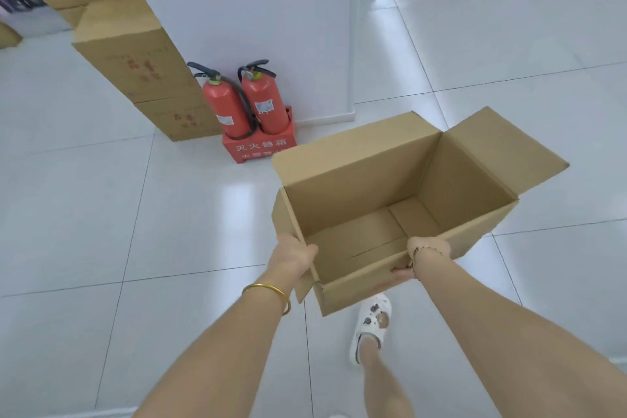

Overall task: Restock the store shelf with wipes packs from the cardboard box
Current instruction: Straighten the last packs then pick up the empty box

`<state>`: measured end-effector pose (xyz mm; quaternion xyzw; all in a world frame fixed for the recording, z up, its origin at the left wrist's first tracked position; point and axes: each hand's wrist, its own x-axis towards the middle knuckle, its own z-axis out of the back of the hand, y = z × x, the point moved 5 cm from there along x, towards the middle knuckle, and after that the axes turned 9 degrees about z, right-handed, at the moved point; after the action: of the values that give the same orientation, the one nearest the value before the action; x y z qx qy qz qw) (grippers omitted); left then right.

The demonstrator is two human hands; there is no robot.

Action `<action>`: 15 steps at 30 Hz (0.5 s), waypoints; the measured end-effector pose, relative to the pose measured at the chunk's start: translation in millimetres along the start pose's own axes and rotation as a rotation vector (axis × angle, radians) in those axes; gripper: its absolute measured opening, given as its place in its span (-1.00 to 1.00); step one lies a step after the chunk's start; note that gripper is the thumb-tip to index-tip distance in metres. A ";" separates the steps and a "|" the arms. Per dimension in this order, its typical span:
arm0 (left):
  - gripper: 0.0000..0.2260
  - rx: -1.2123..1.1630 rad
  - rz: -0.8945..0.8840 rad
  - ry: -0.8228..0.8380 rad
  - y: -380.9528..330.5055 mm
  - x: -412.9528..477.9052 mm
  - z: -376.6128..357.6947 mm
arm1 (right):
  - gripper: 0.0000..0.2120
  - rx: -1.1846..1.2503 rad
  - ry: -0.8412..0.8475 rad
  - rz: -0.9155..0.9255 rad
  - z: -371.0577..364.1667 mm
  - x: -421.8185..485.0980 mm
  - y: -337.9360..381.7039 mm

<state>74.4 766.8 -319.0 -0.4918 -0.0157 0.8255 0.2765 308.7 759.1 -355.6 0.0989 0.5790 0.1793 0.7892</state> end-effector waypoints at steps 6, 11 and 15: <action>-0.60 0.251 -0.068 -0.049 -131.3 115.4 -20.5 | -0.85 0.243 -0.136 0.144 4.6 123.5 130.2; -0.22 0.368 -0.146 0.006 -217.8 225.9 -27.7 | -0.60 -0.055 -0.265 0.087 -16.9 235.2 217.8; -0.08 0.433 -0.173 -0.001 -270.1 333.7 -31.9 | -0.59 -0.138 -0.331 0.071 -40.1 322.9 275.1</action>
<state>98.4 1145.1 -523.0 -0.4174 0.1194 0.7830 0.4455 309.9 1137.4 -551.6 0.0934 0.4236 0.2276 0.8718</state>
